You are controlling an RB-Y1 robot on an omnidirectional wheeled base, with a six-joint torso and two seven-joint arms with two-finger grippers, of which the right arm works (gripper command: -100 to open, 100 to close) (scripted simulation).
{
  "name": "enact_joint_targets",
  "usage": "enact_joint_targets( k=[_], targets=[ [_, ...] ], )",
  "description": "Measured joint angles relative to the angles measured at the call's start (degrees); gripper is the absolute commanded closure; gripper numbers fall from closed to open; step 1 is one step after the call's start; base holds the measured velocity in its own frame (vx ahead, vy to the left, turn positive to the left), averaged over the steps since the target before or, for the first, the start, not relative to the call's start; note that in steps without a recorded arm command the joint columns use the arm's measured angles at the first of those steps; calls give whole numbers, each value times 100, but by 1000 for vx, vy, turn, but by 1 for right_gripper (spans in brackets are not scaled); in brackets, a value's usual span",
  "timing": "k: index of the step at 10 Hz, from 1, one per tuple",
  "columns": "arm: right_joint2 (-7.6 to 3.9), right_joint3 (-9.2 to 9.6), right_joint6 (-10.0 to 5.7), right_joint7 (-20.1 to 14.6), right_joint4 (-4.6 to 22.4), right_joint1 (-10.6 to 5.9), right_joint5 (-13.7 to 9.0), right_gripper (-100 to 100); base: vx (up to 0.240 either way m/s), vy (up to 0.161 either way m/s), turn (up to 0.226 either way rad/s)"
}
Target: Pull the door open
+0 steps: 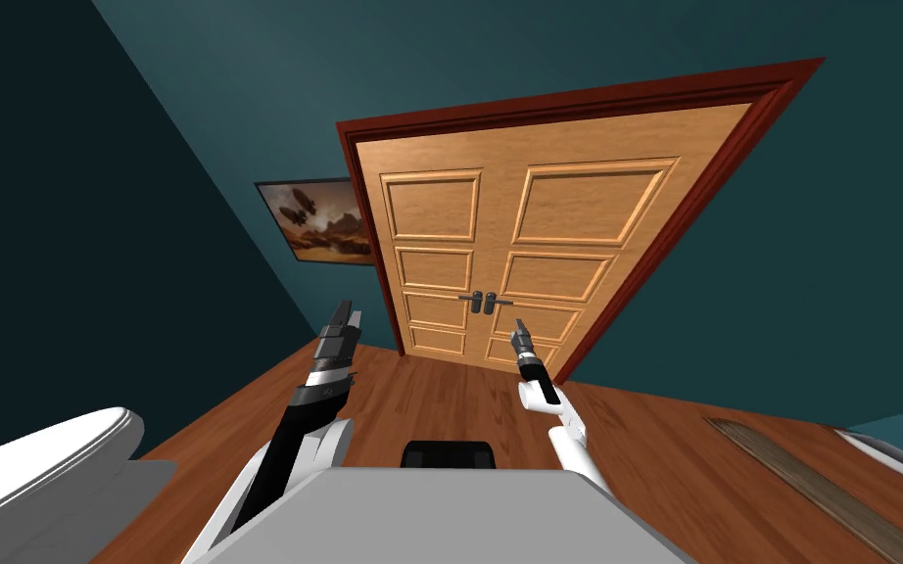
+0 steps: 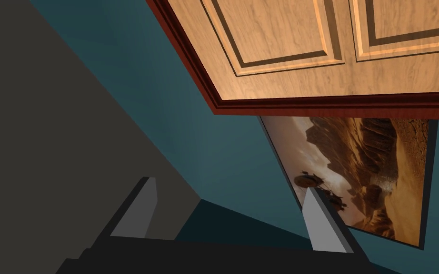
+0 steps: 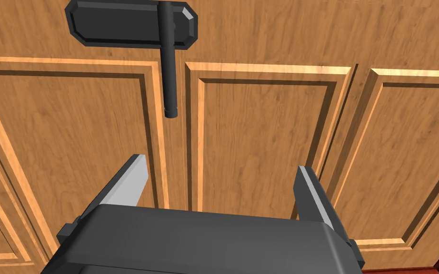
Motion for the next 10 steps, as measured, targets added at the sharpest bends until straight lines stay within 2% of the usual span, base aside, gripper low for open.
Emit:
enact_joint_targets(
  k=[3,5,10],
  targets=[
    [-43,-71,13,-11,445,-224,-25,-100,96,-12,29],
    [-46,-111,54,-7,643,-324,-35,-100,100,-22,27],
    [-138,-197,130,-52,1124,-573,-80,-100,90,-21,22]
  ],
)
